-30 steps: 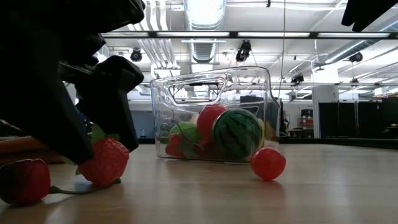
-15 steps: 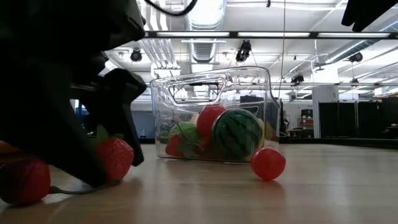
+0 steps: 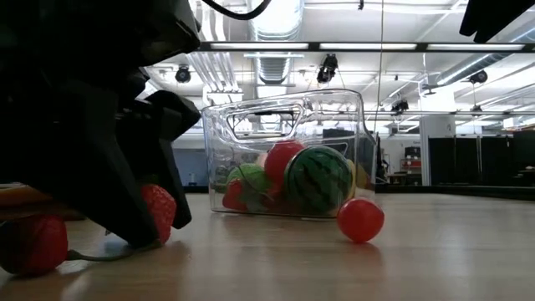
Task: Pick and placing Produce into tupperware
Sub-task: Put the red strawberry into the transparent bin, then put the red cherry into the transparent bin
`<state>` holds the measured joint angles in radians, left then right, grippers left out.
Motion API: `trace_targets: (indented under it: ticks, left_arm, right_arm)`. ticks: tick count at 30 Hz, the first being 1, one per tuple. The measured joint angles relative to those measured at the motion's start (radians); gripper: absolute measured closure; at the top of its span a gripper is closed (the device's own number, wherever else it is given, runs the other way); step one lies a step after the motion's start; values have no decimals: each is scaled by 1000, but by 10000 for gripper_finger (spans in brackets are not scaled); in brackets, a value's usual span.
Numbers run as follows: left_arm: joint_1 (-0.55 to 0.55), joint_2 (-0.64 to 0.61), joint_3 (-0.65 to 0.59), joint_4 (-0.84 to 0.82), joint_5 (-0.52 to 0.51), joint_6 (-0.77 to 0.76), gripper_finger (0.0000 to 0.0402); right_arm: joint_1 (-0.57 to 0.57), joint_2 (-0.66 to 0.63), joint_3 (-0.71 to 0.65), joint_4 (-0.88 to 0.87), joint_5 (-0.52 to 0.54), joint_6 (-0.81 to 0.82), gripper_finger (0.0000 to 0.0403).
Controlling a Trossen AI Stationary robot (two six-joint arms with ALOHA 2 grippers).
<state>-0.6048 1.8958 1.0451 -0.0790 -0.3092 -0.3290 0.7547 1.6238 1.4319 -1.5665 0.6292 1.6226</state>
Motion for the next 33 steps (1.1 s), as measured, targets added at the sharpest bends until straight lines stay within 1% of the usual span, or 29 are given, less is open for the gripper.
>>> trace_targets:
  ticks: [4, 7, 9, 12, 14, 15, 17, 19, 21, 22, 24, 26, 29, 30, 31, 33]
  left_arm:
    - [3, -30, 4, -80, -6, 4, 283]
    - [20, -100, 32, -167, -37, 27, 267]
    - [41, -176, 77, -204, -88, 92, 258]
    - [94, -282, 101, -205, -174, 238, 253]
    - [160, -331, 100, -170, -181, 310, 252]
    - [204, -345, 95, -165, -178, 314, 252]
    - [306, -351, 84, -164, -118, 308, 251]
    - [404, -327, 61, -167, -9, 281, 251]
    - [477, -283, 60, -145, 69, 190, 248]
    - [497, -265, 64, -153, 74, 149, 244]
    - [515, -244, 77, -142, 73, 92, 232]
    - [516, -233, 85, -130, 63, 53, 212]
    - [506, -235, 94, -147, 67, 47, 173]
    - [503, -244, 96, -175, 81, 45, 160]
    - [497, -259, 102, -214, 116, 29, 150]
    - [466, -314, 107, -320, 212, -50, 139]
  right_arm:
    - [0, 0, -2, 0, 0, 0, 163]
    - [0, 0, -2, -1, 0, 0, 163]
    - [0, 0, -2, 0, 0, 0, 163]
    - [0, 0, -2, -4, 0, 15, 163]
    - [0, 0, -2, -4, 0, 39, 163]
    - [0, 0, -2, -5, 0, 53, 163]
    - [0, -6, -2, -4, 4, 83, 163]
    - [0, -13, -2, -5, 24, 115, 163]
    - [0, -24, -2, -4, 45, 130, 163]
    - [0, -28, -2, -5, 47, 132, 163]
    - [0, -36, -2, -5, 50, 125, 163]
    - [0, -39, -2, -5, 52, 121, 163]
    - [0, -40, -2, -5, 52, 107, 163]
    - [0, -41, -2, -5, 52, 105, 163]
    - [0, -42, -3, -4, 52, 104, 163]
    - [0, -42, -6, -5, 51, 101, 163]
